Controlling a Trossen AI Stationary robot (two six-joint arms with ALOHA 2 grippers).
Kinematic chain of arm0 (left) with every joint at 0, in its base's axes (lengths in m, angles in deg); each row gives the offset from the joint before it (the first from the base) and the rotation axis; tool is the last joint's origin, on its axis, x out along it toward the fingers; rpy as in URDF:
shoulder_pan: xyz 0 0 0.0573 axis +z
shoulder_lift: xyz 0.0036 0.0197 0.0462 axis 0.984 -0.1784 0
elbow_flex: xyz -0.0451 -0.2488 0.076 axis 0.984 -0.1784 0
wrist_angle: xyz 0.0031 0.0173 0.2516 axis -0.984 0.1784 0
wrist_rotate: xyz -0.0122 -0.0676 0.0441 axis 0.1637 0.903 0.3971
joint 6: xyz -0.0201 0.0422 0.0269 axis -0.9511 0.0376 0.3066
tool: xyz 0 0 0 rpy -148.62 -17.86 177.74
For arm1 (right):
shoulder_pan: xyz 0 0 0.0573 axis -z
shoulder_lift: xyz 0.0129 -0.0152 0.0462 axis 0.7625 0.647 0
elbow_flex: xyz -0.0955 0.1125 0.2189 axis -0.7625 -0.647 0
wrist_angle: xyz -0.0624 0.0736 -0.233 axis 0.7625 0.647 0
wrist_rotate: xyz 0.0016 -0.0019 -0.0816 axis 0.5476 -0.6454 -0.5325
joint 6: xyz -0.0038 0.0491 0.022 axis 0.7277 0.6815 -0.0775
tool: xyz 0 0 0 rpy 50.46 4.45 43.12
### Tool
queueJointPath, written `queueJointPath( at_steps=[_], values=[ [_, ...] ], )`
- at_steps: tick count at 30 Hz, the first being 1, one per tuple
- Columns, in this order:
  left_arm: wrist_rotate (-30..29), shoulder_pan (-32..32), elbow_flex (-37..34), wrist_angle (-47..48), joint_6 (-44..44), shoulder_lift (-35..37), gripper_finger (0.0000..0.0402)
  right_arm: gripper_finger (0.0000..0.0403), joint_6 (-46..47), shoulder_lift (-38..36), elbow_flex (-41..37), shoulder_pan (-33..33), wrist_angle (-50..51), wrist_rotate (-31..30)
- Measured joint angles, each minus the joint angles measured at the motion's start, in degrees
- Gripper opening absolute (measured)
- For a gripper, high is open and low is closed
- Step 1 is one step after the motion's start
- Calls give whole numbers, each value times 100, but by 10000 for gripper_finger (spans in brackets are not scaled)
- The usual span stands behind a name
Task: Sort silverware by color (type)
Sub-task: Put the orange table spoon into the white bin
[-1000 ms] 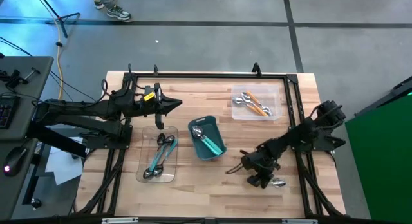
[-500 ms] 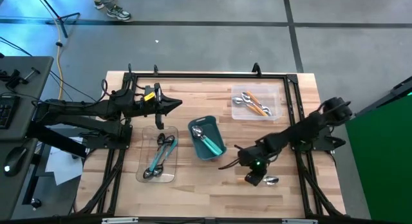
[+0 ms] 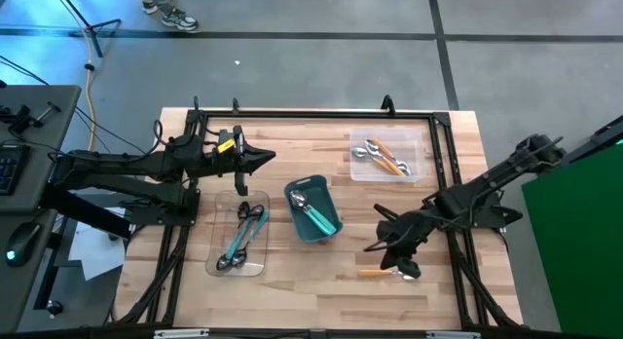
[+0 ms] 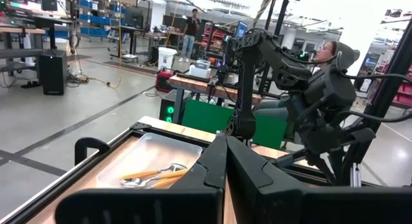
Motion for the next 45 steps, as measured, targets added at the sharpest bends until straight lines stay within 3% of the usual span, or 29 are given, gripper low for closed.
queueJointPath(
  at_steps=[6,10,21,25,35,45],
  values=[
    [-2,0,0,-2,-2,0,0,0,-143,36,-2,9,39,-13],
    [-1,-1,0,-4,-2,0,0,9,-13,34,-4,9,307,-328],
    [-2,-1,0,-2,-4,0,0,156,-198,34,-4,9,599,-526],
    [-2,-1,0,-2,-2,-1,0,184,-278,34,-4,9,675,-522],
    [-2,-2,0,-2,-2,0,0,170,57,199,-4,-435,978,-621],
    [-2,0,0,11,2,0,0,161,265,1303,-4,-982,1218,-636]
  ],
)
